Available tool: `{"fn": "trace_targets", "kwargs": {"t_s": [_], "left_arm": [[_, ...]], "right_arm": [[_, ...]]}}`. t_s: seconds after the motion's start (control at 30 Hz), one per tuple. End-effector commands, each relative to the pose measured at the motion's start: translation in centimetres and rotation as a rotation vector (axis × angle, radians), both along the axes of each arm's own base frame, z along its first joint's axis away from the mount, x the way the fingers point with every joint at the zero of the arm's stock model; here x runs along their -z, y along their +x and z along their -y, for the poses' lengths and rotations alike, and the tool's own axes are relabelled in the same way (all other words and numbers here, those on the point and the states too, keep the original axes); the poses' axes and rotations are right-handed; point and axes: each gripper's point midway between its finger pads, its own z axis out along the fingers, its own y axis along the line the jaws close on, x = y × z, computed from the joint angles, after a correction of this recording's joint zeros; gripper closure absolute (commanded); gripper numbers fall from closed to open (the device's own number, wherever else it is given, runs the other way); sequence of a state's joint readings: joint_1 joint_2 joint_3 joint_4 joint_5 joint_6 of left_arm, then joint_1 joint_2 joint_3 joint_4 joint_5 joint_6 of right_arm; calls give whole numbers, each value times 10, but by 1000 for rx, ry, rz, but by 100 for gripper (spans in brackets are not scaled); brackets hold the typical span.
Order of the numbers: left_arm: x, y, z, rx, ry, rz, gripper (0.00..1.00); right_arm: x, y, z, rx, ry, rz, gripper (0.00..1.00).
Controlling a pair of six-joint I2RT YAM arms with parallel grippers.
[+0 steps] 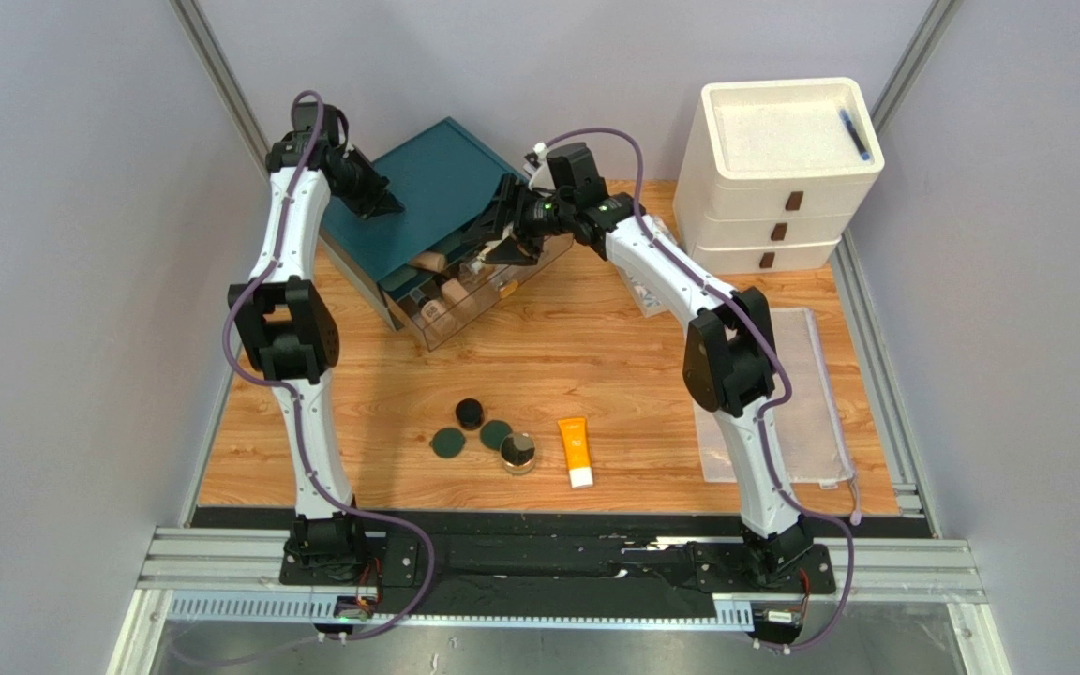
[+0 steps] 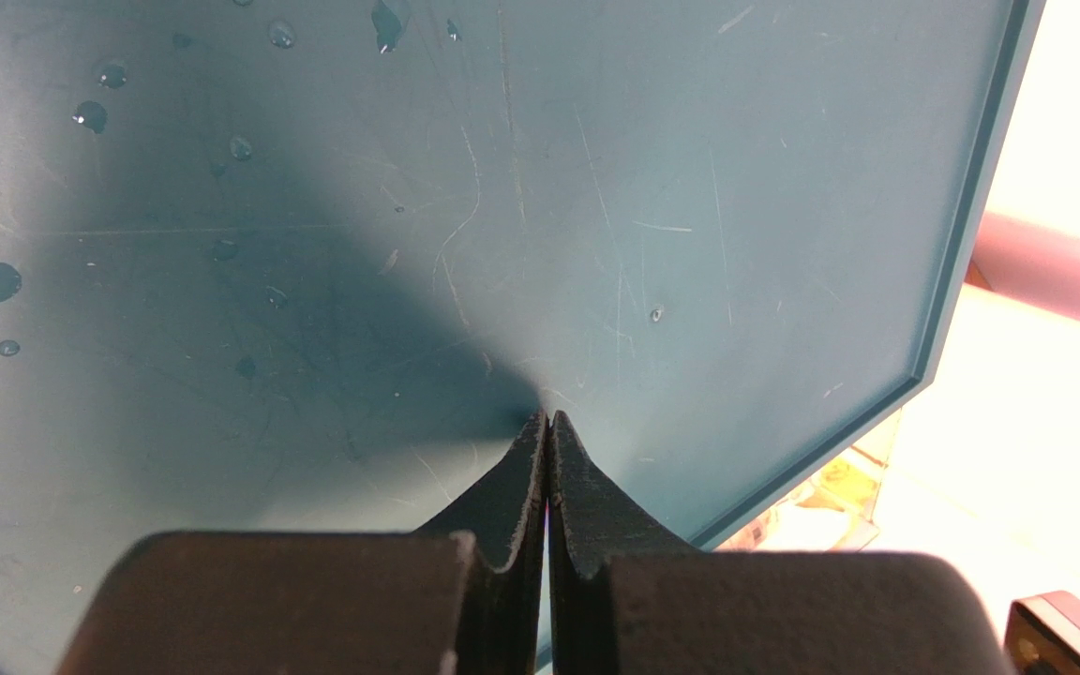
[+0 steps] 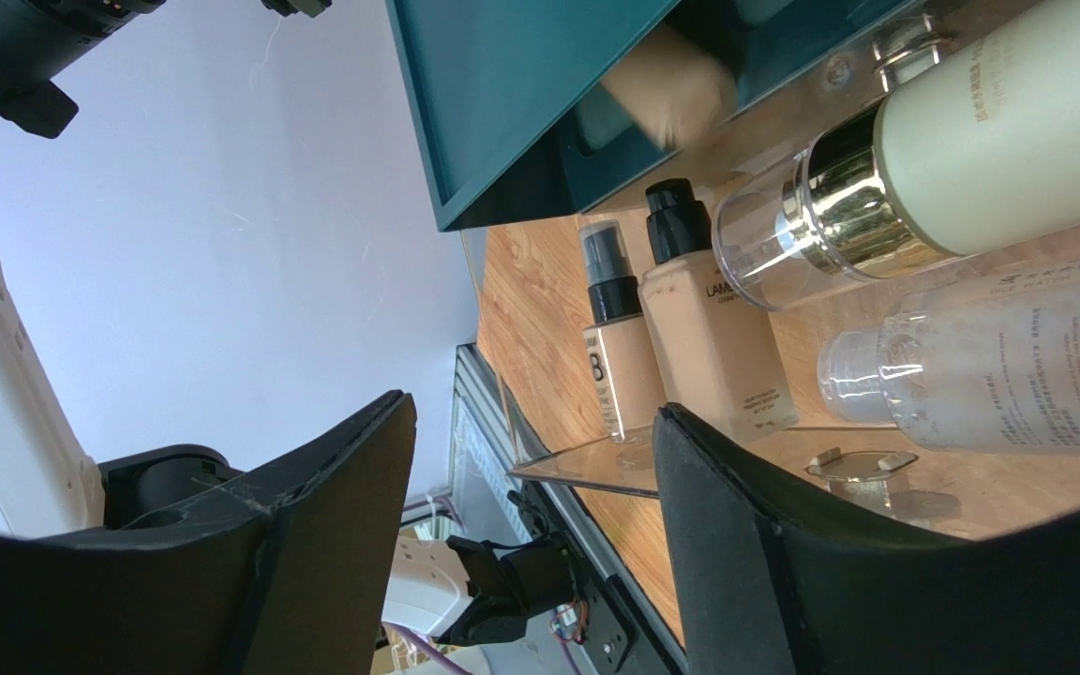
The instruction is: Organize the makeup
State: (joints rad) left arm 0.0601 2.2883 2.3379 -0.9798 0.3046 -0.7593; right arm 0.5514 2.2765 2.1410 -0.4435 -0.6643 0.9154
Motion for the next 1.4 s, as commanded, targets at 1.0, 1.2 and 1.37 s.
{"fn": "trace_targets", "kwargs": {"t_s": [1.0,1.2,1.37], "left_arm": [[93,-63,-10,56,100,-372,100],[94,-65,-9,60,100,-378,100],[92,-61,-7,57,84,-366,100]], "right_arm": [[170,-236,170,-587,-884,-85,37],[202,-260,168,-688,-1013,-105,39],[224,-267,176,-734,-1170,-75,48]]}}
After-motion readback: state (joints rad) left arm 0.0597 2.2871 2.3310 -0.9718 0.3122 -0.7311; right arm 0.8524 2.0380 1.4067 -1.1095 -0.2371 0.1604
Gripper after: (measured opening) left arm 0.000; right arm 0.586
